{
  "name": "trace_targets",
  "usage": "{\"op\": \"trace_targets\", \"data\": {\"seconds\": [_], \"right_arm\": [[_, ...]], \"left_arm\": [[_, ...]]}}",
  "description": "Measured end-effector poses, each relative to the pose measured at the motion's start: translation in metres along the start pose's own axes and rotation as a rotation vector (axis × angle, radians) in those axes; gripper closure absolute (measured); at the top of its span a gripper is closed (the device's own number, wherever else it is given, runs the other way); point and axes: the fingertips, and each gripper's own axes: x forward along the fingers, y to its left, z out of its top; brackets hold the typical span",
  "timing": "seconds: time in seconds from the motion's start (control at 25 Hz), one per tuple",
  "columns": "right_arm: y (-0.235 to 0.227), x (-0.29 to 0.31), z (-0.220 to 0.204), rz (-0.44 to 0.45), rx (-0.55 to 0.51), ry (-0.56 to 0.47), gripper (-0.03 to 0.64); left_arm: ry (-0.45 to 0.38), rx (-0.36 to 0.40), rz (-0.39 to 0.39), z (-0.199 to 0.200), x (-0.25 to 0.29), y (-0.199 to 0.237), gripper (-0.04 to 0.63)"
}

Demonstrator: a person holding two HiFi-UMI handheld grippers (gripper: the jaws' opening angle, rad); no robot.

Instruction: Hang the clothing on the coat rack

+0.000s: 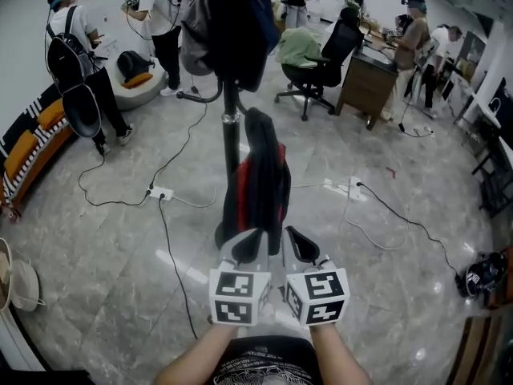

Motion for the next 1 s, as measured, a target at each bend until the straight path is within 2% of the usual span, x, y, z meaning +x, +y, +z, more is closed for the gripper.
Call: {"op": "trace_targets", "data": {"seconds": [0.44,1.0], "right_arm": [[0.021,-0.017,-0.020,0.010,0.008,0.019,0.615],[0.023,-0.026,-0.019,-0.002,0.019,0.004,0.615]], "left_arm": [[0.020,-0.002,-0.009,-0.016,-0.023,-0.004,0.591],[0.026,-0.001,-0.026,-0.019,-0.031,-0.009,0.589]]}}
